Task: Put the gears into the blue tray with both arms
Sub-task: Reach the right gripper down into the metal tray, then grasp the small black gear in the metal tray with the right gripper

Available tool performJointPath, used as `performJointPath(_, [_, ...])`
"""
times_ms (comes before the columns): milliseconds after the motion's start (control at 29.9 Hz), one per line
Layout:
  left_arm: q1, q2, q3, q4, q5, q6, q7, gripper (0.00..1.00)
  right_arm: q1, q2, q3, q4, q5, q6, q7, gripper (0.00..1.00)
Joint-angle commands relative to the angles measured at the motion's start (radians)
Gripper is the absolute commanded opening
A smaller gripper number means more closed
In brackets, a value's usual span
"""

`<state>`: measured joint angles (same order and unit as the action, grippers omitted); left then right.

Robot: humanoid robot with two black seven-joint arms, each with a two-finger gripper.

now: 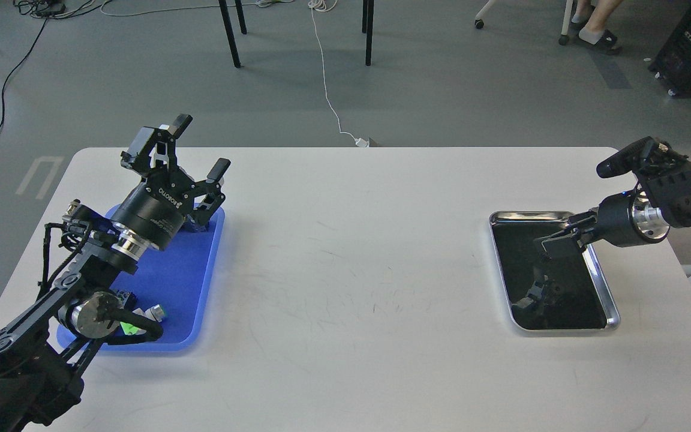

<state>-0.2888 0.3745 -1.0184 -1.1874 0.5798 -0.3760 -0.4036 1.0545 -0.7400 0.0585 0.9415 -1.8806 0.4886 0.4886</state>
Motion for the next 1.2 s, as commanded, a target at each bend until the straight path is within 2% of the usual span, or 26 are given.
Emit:
performJointPath(0, [0.000,0.000,0.000,0.000,0.000,0.000,-0.001,0.98,0.009,0.034,-0.038,-0.049,-0.002,0.000,0.000,0.94])
performJointPath(201, [0.000,0.000,0.003,0.000,0.000,0.000,0.000,0.98,0.012,0.080,-0.095,-0.116,-0.002,0.000,0.000,0.91])
performJointPath(368, [0.002,0.001,0.001,0.000,0.000,0.002,-0.001,0.98,0.009,0.094,-0.108,-0.158,-0.002,0.000,0.000,0.75])
performJointPath(401, [0.003,0.001,0.001,0.000,0.000,0.000,0.000,0.98,0.009,0.103,-0.109,-0.161,-0.002,0.000,0.000,0.69])
performJointPath(468, [0.003,0.004,0.001,0.000,0.000,0.000,-0.001,0.98,0.009,0.108,-0.109,-0.161,-0.002,0.000,0.000,0.65])
performJointPath(1171, [0.014,0.023,-0.002,-0.001,0.000,0.000,-0.001,0.98,-0.010,0.197,-0.114,-0.257,0.000,0.000,0.000,0.65])
